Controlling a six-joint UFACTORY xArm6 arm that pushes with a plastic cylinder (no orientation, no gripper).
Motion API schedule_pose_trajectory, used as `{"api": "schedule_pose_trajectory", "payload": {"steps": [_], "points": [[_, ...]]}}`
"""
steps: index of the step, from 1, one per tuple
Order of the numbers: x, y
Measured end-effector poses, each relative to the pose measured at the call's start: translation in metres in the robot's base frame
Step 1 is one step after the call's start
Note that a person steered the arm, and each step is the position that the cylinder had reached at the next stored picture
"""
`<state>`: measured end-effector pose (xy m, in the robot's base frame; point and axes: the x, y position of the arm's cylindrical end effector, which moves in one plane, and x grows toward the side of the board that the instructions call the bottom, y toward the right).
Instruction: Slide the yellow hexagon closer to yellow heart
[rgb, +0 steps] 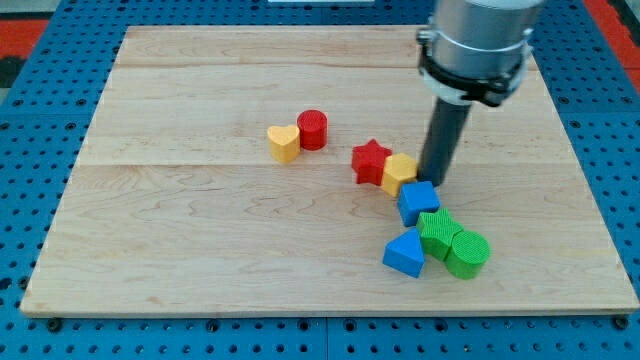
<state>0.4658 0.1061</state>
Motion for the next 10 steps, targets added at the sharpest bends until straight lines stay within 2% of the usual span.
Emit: {"api": "schedule_pose_trajectory", "payload": {"steps": [2,3,4,5,7,9,10], "points": [[-0.02,-0.061],[-0.025,-0.069],[-0.012,-0.045],[0.013,-0.049],[0.017,-0.103],[0.045,-0.165],[0.029,-0.18]]}}
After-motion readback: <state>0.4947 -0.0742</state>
